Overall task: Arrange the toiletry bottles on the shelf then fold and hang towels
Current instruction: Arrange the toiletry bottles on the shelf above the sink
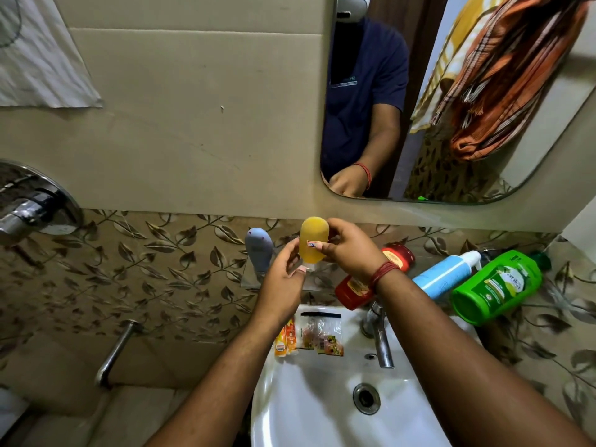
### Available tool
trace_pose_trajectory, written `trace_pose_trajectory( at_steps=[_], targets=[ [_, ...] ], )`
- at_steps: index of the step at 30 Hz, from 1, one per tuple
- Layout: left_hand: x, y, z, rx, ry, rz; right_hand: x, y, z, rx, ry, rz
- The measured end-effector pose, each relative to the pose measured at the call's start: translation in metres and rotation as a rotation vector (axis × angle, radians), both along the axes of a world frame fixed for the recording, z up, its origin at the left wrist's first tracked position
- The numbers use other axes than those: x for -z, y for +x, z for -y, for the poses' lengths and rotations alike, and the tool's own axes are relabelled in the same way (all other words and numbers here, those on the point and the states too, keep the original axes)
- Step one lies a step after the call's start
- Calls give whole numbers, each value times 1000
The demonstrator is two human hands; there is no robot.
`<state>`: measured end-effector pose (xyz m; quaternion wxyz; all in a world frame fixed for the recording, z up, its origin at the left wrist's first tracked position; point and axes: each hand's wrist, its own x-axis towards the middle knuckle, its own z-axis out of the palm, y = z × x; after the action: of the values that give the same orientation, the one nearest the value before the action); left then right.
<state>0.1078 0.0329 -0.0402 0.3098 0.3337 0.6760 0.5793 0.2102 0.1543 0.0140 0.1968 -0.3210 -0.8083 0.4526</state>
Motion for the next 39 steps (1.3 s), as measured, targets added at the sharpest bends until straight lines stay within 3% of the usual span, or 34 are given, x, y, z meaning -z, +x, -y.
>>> trace_pose_trajectory(
  at_steps=[23,39],
  targets=[
    [7,5,8,-4,-44,-51,-1,2,16,-34,189,158],
    [3,6,9,20,-36,-72,1,2,15,-22,193,178]
  ],
)
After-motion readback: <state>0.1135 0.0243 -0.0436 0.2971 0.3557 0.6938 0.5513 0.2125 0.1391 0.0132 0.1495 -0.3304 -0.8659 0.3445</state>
